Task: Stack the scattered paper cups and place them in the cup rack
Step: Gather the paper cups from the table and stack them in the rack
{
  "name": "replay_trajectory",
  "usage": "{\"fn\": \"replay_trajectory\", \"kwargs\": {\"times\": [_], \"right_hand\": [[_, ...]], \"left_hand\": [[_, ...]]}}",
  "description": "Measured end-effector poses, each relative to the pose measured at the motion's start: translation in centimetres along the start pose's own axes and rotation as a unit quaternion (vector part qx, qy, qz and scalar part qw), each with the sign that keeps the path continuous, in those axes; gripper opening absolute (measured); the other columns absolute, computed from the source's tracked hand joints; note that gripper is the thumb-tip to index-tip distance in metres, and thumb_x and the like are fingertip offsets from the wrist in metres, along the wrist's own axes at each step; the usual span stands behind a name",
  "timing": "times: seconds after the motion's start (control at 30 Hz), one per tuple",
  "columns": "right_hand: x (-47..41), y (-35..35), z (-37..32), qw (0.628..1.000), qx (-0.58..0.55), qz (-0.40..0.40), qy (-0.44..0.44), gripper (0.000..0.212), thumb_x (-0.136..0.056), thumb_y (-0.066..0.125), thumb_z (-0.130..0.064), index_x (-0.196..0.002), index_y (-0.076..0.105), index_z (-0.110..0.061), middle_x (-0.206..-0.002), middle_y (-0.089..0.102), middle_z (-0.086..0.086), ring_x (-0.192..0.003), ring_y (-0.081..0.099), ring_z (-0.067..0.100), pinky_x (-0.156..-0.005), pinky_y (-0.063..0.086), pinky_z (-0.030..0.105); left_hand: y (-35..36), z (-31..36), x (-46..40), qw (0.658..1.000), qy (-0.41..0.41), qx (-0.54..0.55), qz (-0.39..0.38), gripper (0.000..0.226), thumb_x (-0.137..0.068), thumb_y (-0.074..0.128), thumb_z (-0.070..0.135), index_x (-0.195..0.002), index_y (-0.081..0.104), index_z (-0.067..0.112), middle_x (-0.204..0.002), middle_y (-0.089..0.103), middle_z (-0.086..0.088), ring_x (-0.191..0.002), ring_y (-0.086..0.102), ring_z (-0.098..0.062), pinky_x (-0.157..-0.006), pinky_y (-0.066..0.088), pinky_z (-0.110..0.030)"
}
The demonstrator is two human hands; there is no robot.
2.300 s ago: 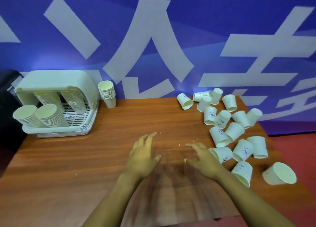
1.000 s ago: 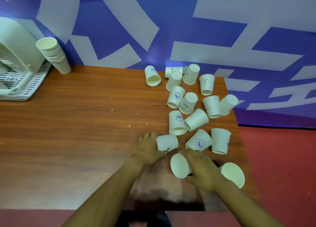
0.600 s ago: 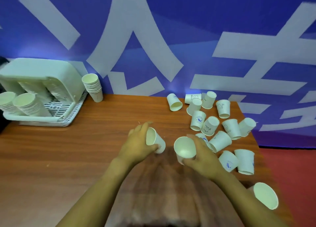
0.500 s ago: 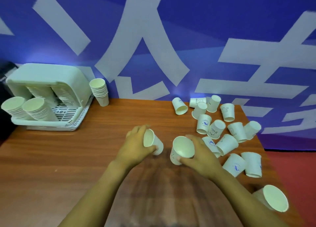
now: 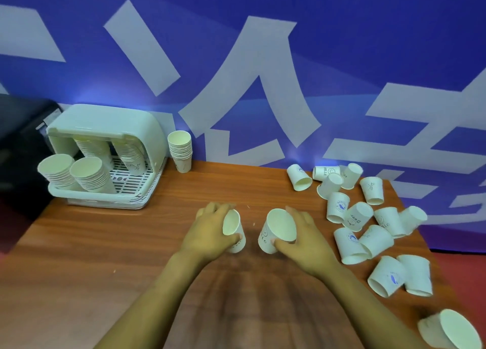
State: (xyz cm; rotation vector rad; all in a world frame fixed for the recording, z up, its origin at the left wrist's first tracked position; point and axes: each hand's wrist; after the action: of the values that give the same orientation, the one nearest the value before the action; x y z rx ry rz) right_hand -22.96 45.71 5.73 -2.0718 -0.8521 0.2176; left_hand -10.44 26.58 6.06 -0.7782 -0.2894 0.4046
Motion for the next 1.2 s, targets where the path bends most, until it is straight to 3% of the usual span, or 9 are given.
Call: {"fn": "replay_trajectory", "kwargs": {"times": [0.27, 0.43, 0.53, 0.63, 0.73, 0.97, 1.1, 1.2], "right_hand": [[-2.7, 3.5, -1.6, 0.998, -0.061, -0.030, 0.003, 0.083, -0.074, 0.070, -0.022, -0.144, 0.026, -0.028, -0.135, 0.031, -0.007, -0.119, 0.045, 0.016, -0.095, 0.040, 0.029], [-3.2, 4.9, -4.0, 0.997, -0.027, -0.065, -0.018, 0.083, -0.071, 0.074, -0.029, -0.141, 0.029, -0.029, -0.137, 0.036, -0.008, -0.121, 0.046, 0.013, -0.096, 0.042, 0.031], [-4.5, 4.5, -6.1, 0.998, -0.006, -0.060, -0.008, 0.085, -0.064, 0.075, -0.046, -0.137, 0.033, -0.031, -0.136, 0.040, -0.010, -0.122, 0.047, 0.012, -0.099, 0.041, 0.034], [-6.0, 5.7, -9.9, 0.999, 0.005, -0.039, -0.010, 0.084, -0.058, 0.072, -0.056, -0.132, 0.037, -0.034, -0.129, 0.045, -0.013, -0.115, 0.049, 0.009, -0.095, 0.045, 0.036], [-7.0, 9.3, -15.2, 0.999, 0.002, -0.031, -0.015, 0.081, -0.061, 0.076, -0.053, -0.130, 0.038, -0.035, -0.126, 0.045, -0.013, -0.112, 0.050, 0.009, -0.093, 0.047, 0.036], [-10.7, 18.7, -26.9, 0.999, -0.003, -0.034, -0.042, 0.075, -0.064, 0.074, -0.053, -0.127, 0.038, -0.034, -0.120, 0.042, -0.014, -0.107, 0.052, 0.012, -0.088, 0.048, 0.038], [-12.2, 21.9, -31.8, 0.997, -0.037, -0.019, -0.059, 0.080, -0.070, 0.074, -0.044, -0.137, 0.032, -0.031, -0.132, 0.037, -0.009, -0.118, 0.047, 0.012, -0.097, 0.043, 0.034], [-13.9, 22.9, -34.3, 0.996, -0.041, 0.000, -0.075, 0.081, -0.075, 0.073, -0.032, -0.143, 0.027, -0.028, -0.141, 0.032, -0.005, -0.127, 0.040, 0.014, -0.102, 0.036, 0.026]], "left_hand": [[-3.1, -3.3, 0.5, 0.997, -0.049, -0.060, 0.030, 0.066, -0.078, 0.068, 0.026, -0.138, 0.040, 0.029, -0.132, 0.040, 0.004, -0.127, 0.030, -0.020, -0.099, 0.033, -0.029], [-4.5, -5.9, 0.6, 0.995, -0.069, -0.069, -0.022, 0.062, -0.076, 0.070, 0.030, -0.132, 0.043, 0.025, -0.127, 0.042, 0.002, -0.122, 0.035, -0.021, -0.097, 0.038, -0.031], [-6.3, -7.2, -0.3, 0.997, -0.042, -0.060, -0.025, 0.053, -0.075, 0.071, 0.035, -0.121, 0.047, 0.025, -0.117, 0.043, 0.005, -0.113, 0.041, -0.019, -0.090, 0.041, -0.030], [-9.2, -9.9, -0.8, 0.998, -0.015, -0.059, -0.024, 0.054, -0.075, 0.072, 0.036, -0.121, 0.047, 0.025, -0.121, 0.043, 0.006, -0.114, 0.043, -0.019, -0.091, 0.040, -0.029], [-13.8, -14.1, -0.6, 0.998, -0.008, -0.063, -0.028, 0.061, -0.075, 0.073, 0.033, -0.130, 0.046, 0.026, -0.129, 0.042, 0.005, -0.120, 0.041, -0.019, -0.094, 0.035, -0.025], [-23.7, -24.2, -0.8, 0.998, -0.010, -0.044, 0.033, 0.070, -0.076, 0.072, 0.029, -0.139, 0.040, 0.029, -0.136, 0.040, 0.006, -0.126, 0.038, -0.017, -0.103, 0.035, -0.030], [-26.8, -27.7, -1.5, 0.998, 0.004, -0.031, 0.051, 0.067, -0.076, 0.071, 0.027, -0.136, 0.042, 0.029, -0.137, 0.040, 0.008, -0.126, 0.038, -0.016, -0.102, 0.033, -0.027], [-29.5, -29.1, -3.1, 0.993, 0.023, -0.004, 0.113, 0.065, -0.076, 0.071, 0.024, -0.134, 0.043, 0.030, -0.136, 0.042, 0.010, -0.127, 0.036, -0.015, -0.099, 0.029, -0.023]]}}
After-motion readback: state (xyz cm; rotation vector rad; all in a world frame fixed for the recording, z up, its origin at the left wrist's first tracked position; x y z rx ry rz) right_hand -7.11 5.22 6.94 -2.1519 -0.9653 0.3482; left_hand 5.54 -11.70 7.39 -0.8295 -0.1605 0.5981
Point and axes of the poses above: each hand's wrist, its own x-axis away from the middle knuckle, its own y-axis out of the palm, z = x × y
